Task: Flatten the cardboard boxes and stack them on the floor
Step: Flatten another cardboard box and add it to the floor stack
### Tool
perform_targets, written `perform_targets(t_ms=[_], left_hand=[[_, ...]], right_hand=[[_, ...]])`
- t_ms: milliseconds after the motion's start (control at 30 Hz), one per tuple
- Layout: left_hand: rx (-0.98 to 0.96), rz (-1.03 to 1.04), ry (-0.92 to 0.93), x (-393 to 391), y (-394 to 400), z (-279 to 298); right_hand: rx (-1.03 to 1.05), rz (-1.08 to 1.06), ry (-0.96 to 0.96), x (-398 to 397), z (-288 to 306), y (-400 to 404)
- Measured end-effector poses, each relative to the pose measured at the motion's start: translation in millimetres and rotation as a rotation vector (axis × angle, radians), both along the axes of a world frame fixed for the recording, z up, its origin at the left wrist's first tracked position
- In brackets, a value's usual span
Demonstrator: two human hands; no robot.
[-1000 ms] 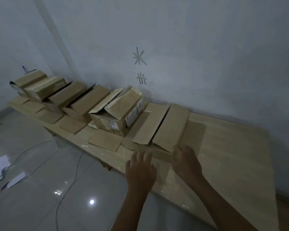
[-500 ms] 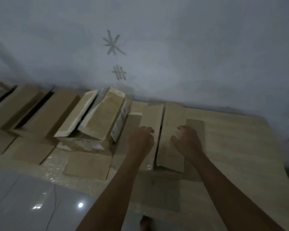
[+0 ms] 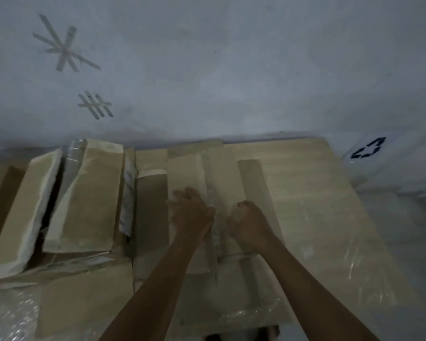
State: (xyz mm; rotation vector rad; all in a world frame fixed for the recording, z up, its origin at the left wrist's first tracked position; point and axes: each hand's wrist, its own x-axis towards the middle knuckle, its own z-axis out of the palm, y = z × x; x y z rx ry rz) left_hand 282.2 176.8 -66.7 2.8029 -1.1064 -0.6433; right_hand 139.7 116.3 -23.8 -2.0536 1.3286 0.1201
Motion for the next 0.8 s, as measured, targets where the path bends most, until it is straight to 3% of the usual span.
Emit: perform_targets(t_ms=[200, 333, 433, 600, 667, 800], left_hand=[[-0.305, -0.003, 0.237, 8, 17, 24], [-0.479, 0.079, 0.261, 27, 35, 45], [-0.457, 0.071, 0.155, 38, 42, 54], [-0.304, 0.11, 0.014, 56, 53, 54], [-0.299, 0.16, -0.022, 61, 59, 45], [-0.333, 0.268, -0.022, 67, 66, 30]], right_hand=[[-0.018, -0.064, 0.066, -3, -28, 18], [-0.089, -0.097, 0.108, 13, -33, 25], [-0.08, 0.012, 0.2, 36, -33, 24], [-0.247, 0.196, 0.392, 51, -39, 26], [-0.339, 0.217, 0.338, 37, -27, 23], [-0.261, 0.082, 0.048, -6, -4, -4]])
